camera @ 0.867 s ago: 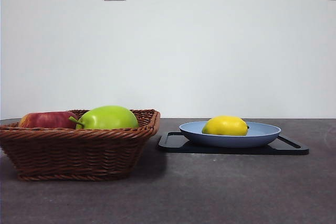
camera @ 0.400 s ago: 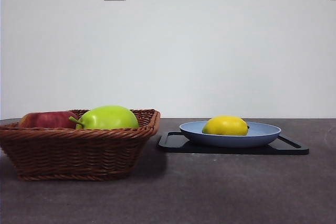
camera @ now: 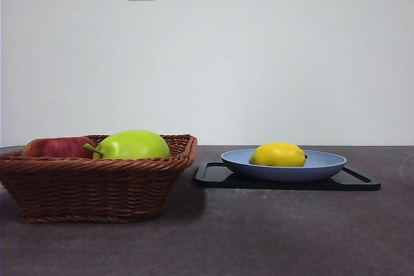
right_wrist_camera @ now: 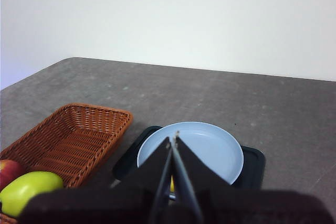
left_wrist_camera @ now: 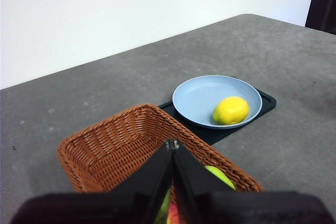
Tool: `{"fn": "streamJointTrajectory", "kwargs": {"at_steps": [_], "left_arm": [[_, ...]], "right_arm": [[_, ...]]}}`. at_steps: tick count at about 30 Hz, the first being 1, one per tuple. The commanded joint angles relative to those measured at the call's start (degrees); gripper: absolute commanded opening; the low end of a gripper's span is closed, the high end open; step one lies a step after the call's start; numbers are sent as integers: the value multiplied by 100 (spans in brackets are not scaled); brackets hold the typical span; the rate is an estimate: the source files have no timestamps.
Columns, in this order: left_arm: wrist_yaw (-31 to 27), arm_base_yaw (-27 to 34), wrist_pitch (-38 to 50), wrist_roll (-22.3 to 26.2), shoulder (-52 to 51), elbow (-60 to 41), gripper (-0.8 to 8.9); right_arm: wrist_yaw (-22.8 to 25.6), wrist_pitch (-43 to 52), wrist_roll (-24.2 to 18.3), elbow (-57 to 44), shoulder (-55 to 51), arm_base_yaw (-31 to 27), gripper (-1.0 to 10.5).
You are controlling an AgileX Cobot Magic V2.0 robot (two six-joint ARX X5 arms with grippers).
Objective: Take the lemon from the basket,put the lemon in the plate,hand out the plate
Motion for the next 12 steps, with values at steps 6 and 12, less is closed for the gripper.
{"fn": "streamJointTrajectory", "kwargs": {"at_steps": [6,12], "left_arm": [[-94,28,-378,133,-422,2,8],[-885,820,-1672,20,-1700,-173,8]], "right_arm": [[20,55,70,17,2,39,4],[24,57,70,17,2,39,4]]}}
